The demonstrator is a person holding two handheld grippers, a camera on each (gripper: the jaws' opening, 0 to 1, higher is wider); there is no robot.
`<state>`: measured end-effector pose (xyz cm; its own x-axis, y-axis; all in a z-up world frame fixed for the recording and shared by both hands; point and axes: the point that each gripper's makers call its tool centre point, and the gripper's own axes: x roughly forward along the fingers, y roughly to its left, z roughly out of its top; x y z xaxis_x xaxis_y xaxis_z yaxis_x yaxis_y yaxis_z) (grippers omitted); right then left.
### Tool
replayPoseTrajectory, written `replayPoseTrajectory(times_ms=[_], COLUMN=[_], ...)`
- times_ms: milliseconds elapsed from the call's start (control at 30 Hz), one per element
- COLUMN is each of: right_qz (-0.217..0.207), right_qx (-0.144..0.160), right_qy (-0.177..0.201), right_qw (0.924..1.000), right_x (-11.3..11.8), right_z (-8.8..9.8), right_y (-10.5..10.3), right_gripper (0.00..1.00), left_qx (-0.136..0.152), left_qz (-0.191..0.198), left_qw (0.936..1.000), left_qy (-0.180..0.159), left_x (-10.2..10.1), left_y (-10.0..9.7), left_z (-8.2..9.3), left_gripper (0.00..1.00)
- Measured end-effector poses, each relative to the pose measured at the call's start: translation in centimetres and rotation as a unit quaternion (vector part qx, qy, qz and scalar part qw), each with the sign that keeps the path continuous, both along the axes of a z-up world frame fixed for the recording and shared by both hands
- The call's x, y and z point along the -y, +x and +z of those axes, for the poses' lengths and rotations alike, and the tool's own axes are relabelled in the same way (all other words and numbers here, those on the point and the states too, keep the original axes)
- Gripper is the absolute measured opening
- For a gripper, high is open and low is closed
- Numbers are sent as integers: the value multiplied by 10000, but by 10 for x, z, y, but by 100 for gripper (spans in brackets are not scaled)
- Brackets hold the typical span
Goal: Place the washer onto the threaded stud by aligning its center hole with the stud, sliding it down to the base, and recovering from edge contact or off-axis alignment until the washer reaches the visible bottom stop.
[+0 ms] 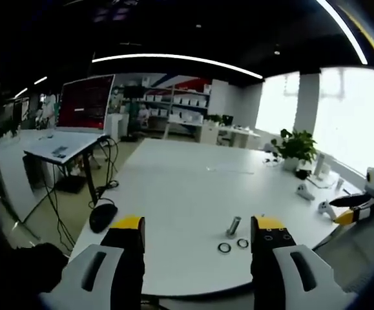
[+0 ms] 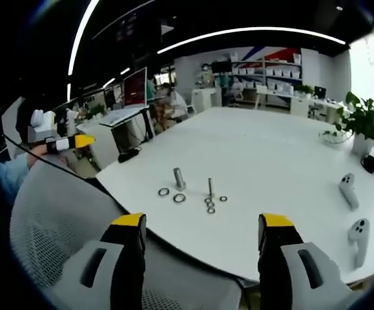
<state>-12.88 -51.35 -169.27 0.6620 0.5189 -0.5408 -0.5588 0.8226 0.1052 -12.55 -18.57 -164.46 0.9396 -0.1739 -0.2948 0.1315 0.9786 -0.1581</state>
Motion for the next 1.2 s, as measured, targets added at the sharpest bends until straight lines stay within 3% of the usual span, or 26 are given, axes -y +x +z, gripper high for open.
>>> replayPoseTrajectory(times_ms=[133,267,400,500,633,800,1200], right_qz=[-21,-74,-27,-40,112,177,86], right_qx=[171,-47,17,-243,34,-75,-219], right_qy=[79,-2,41,93,116,107,-42], right_qw=[9998,10000,10000,9997,9999,9998,9997], right_x=[-1,2,0,0,-5,-6,-2], right_z=[5,-1,1,-5,2,-1,-7], right_y=[3,0,0,-5,-1,-4,-4], right_gripper=[71,68,66,66,64,57,59], left_qx=[-103,-127,-141,-166,-332,-398,-429], left_qz=[-46,-15,-30,-50,-78,-143,-150], left_qw=[9999,9999,9999,9998,9993,9989,9988], left_qy=[11,8,65,111,150,193,175], left_x=[1,0,-1,-1,-2,2,2], left_y=[-2,-2,-2,-2,-1,-3,-4], left_z=[-3,-4,-5,-7,-13,-15,-15], left_gripper=[59,59,57,55,52,49,47])
